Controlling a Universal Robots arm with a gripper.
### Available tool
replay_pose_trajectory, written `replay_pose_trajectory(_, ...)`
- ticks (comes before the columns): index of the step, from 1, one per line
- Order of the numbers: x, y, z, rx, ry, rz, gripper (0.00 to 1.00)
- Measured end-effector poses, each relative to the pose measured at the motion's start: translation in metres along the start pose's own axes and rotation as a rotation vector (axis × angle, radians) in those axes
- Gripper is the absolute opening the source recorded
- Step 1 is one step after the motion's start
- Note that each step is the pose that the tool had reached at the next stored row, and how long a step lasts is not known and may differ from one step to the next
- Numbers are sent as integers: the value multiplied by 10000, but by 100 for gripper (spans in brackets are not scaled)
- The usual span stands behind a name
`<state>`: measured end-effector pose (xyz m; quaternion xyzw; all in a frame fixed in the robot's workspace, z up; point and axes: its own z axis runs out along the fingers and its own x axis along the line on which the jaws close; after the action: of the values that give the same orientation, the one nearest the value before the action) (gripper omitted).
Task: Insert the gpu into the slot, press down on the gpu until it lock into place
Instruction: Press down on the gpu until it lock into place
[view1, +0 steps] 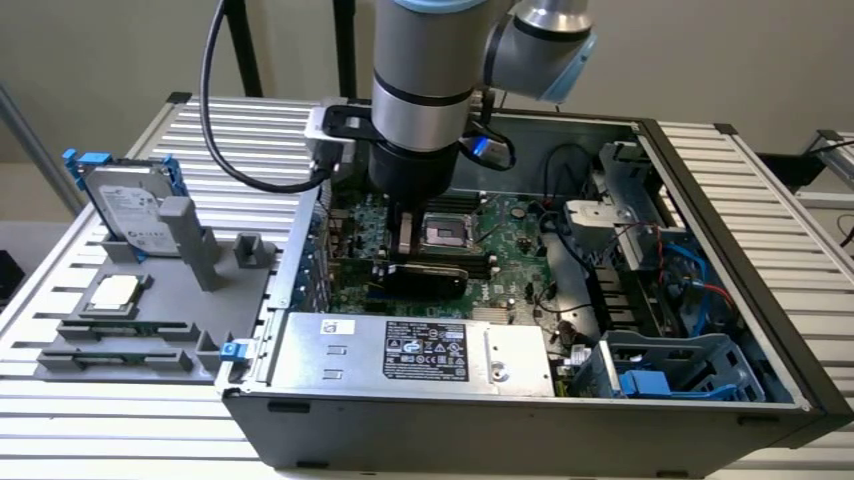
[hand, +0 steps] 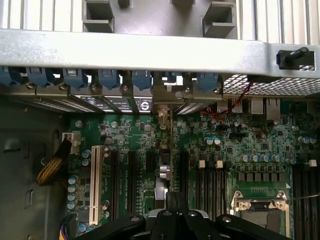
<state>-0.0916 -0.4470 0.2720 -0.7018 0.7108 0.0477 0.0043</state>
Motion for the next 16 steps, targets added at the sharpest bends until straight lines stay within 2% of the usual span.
replay_pose_trajectory(12, -3, -2, 64, -1, 60, 4, 11)
replay_pose_trajectory(15, -10, 0, 14, -7, 30, 5, 11)
replay_pose_trajectory(16, -12, 3, -28, -20, 48, 6, 11)
